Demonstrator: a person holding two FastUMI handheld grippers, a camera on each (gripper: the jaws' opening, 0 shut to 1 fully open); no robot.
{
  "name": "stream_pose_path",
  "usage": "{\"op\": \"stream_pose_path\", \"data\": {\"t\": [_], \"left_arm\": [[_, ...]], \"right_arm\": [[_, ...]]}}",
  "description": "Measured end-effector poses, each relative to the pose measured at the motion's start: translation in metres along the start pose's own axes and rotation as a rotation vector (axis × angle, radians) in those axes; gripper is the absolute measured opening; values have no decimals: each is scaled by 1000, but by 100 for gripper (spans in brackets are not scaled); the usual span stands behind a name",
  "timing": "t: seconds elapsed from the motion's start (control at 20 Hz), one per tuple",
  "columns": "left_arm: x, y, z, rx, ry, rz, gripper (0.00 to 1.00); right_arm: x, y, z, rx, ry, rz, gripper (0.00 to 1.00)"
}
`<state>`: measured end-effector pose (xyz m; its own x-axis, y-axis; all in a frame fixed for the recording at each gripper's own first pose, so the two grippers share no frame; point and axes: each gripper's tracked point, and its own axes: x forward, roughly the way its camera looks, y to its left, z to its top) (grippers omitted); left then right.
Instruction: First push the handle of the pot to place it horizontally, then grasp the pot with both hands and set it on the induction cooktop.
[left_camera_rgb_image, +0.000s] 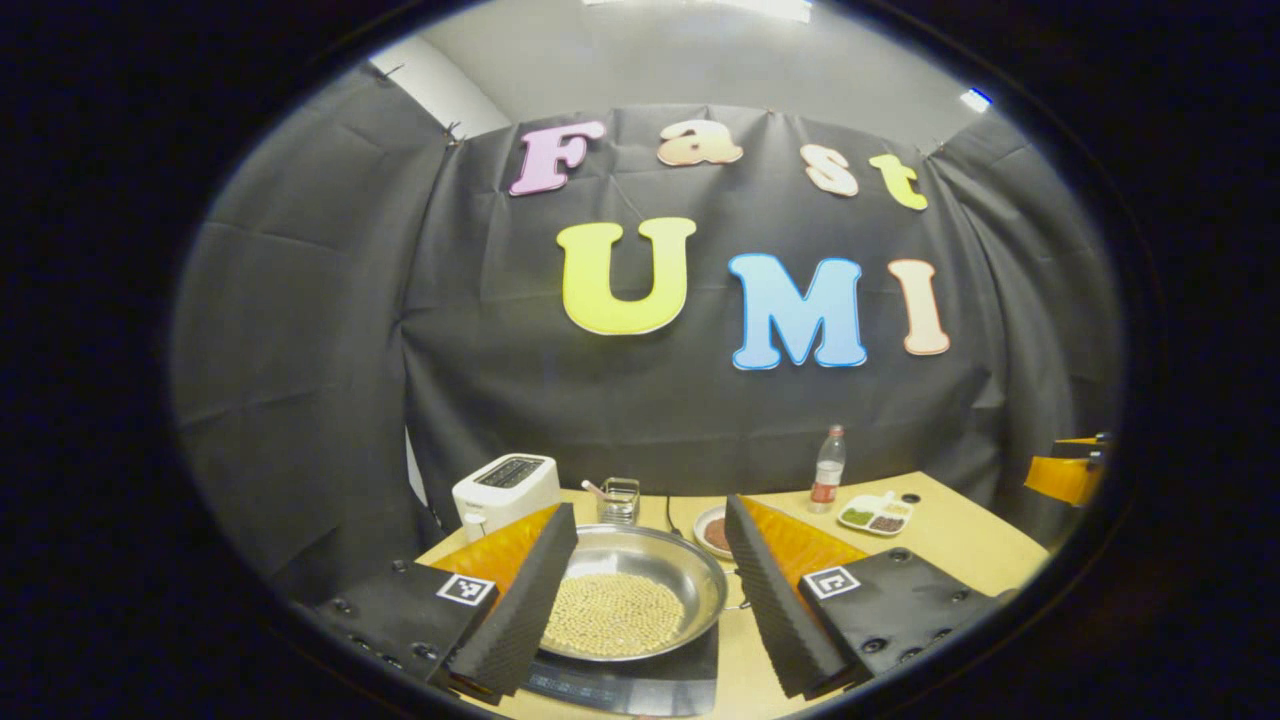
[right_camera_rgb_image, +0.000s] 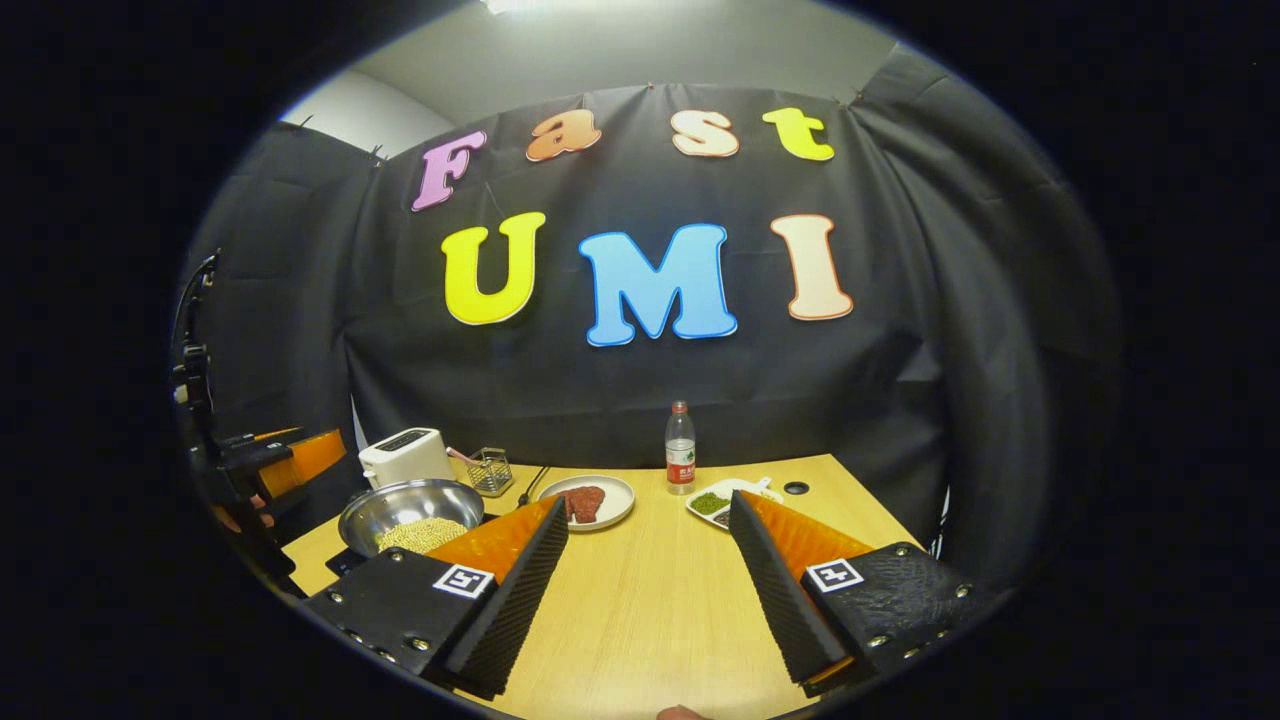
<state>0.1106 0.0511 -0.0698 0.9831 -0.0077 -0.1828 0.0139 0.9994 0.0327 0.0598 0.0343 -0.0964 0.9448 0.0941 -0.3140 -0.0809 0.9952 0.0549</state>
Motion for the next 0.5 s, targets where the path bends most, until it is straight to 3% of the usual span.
{"op": "stream_pose_path", "data": {"t": [0.5], "left_arm": [[-75,-23,34,-2,-79,-25,96]], "right_arm": [[-63,-24,31,-10,-99,-37,98]]}}
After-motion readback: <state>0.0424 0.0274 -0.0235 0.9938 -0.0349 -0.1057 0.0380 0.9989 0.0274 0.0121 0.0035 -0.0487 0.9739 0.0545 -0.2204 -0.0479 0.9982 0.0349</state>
